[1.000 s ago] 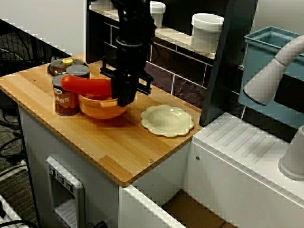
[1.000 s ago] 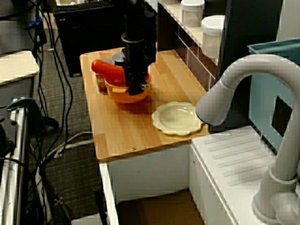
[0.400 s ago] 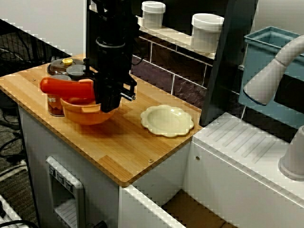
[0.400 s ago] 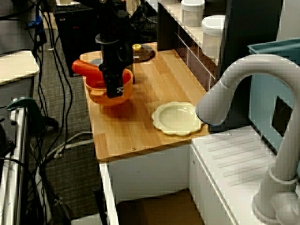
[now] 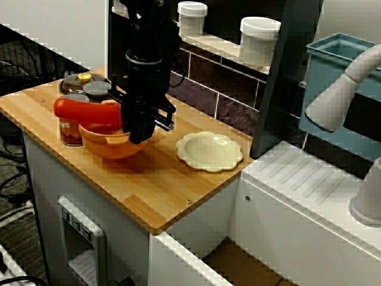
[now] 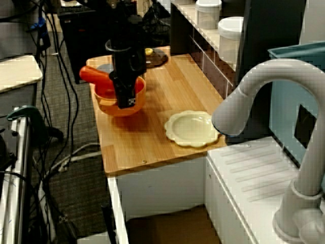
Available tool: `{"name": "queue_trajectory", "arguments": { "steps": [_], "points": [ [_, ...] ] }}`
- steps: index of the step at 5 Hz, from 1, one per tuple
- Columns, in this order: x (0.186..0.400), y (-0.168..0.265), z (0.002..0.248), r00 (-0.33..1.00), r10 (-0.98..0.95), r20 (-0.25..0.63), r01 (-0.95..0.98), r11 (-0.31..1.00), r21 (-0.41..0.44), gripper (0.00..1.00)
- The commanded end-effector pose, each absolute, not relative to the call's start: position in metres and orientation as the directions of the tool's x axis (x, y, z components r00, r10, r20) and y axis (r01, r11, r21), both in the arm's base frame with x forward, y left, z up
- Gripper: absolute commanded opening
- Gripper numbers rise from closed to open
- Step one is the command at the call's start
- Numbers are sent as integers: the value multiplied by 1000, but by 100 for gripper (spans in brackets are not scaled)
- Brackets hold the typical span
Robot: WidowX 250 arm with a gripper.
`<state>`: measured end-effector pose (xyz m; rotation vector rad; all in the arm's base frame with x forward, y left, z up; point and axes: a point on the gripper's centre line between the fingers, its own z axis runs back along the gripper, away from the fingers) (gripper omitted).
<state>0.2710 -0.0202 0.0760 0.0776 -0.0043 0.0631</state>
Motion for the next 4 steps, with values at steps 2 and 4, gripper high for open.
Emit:
{"name": "queue_trajectory", "arguments": {
  "steps": [2,4],
  "points": [
    [294,-28,116,999,33,36,-35,997,72,0],
    [296,-30,132,1000,20,24,-21,998,65,0]
  ]
}}
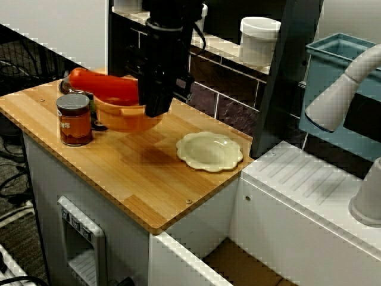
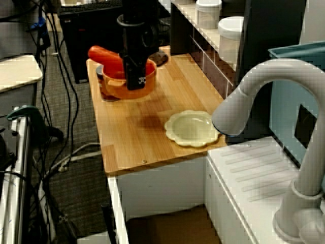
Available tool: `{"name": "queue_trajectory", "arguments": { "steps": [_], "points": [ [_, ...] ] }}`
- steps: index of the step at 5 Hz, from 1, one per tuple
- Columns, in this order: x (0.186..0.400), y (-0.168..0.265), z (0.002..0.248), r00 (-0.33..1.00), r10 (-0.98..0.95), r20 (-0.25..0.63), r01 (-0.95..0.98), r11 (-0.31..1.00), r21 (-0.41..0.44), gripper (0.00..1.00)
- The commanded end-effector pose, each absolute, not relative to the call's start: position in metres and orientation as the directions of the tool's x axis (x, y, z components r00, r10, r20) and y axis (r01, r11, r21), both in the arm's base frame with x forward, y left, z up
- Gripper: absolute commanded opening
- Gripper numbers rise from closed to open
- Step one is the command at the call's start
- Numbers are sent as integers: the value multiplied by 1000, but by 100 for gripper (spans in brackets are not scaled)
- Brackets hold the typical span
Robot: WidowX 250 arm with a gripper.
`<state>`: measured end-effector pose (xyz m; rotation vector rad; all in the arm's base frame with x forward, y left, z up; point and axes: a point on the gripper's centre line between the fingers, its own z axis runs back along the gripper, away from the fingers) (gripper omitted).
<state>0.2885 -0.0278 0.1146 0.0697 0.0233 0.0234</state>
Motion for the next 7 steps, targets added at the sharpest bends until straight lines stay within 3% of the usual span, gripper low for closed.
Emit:
{"name": "queue_trajectory", "arguments": {
  "steps": [1,7],
  "points": [
    [297,-32,137,1000,14,23,-16,998,64,0],
    [303,-39,177,999,-27,34,25,998,52,0]
  ]
}}
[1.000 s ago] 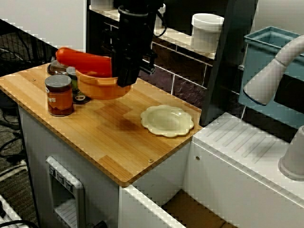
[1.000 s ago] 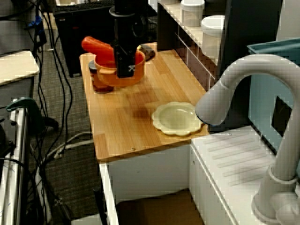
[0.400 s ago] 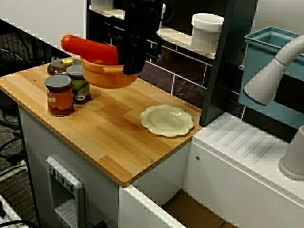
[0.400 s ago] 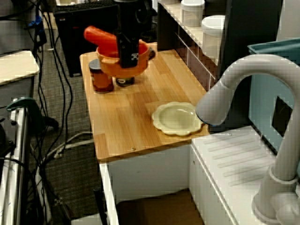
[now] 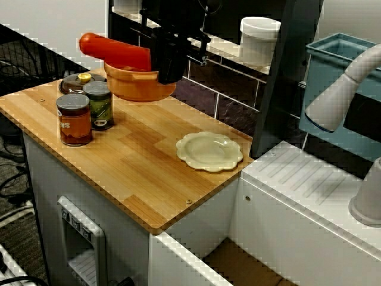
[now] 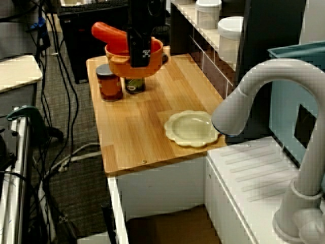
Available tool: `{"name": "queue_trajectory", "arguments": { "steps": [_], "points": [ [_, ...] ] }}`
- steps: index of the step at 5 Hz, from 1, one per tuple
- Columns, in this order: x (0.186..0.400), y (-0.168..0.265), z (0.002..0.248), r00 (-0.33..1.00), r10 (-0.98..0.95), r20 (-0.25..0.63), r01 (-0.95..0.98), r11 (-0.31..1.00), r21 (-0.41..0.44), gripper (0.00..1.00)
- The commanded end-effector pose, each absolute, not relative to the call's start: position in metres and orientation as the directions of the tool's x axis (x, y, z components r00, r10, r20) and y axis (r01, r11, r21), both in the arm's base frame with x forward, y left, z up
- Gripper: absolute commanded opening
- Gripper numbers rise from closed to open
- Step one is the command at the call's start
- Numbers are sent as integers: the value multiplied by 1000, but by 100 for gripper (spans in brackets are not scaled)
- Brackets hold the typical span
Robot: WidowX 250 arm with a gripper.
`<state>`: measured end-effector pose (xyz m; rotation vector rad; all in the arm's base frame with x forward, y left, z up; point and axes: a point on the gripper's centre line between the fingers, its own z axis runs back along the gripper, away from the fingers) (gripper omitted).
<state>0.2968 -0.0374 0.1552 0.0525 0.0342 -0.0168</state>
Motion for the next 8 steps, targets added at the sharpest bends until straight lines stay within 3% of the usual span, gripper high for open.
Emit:
{"name": "queue_trajectory", "arguments": {
  "steps": [1,8],
  "points": [
    [307,-39,185,999,-26,34,24,999,45,0],
    [323,-34,223,999,-19,40,19,1000,-3,0]
  ]
}}
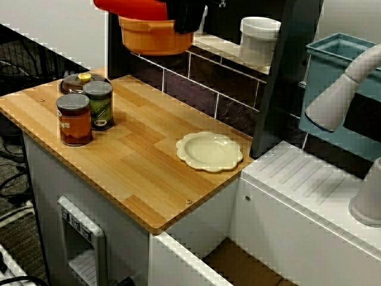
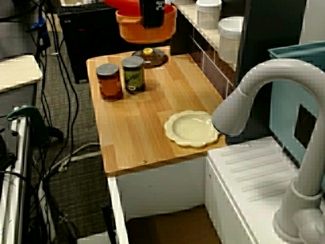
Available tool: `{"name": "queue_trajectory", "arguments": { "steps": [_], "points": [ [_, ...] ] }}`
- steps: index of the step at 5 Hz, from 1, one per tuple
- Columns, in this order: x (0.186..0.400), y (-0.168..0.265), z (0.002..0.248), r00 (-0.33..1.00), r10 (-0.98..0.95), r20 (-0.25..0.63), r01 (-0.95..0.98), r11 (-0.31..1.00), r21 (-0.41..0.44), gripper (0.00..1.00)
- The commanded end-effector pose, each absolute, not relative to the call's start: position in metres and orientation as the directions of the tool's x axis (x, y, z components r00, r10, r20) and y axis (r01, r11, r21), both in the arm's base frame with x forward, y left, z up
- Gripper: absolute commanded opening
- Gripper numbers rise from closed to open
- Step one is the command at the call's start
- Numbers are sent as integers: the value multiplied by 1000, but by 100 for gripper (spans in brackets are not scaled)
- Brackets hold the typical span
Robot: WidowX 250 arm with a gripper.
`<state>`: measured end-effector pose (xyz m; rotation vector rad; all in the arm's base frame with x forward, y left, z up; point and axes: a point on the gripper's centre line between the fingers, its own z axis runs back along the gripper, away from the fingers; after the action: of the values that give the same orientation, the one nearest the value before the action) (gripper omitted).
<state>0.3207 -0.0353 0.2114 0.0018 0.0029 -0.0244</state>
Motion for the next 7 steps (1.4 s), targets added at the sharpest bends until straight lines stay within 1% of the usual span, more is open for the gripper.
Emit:
{"name": "queue_trajectory", "arguments": {
  "steps": [1,3,5,7],
  "points": [
    [321,-35,217,999,-21,35,20,1000,3,0],
    [316,-39,194,1000,-27,16,26,999,31,0],
    [301,-48,170,999,-49,7,48,996,68,0],
    [282,-58,144,997,-81,-6,81,991,107,0]
  ]
}}
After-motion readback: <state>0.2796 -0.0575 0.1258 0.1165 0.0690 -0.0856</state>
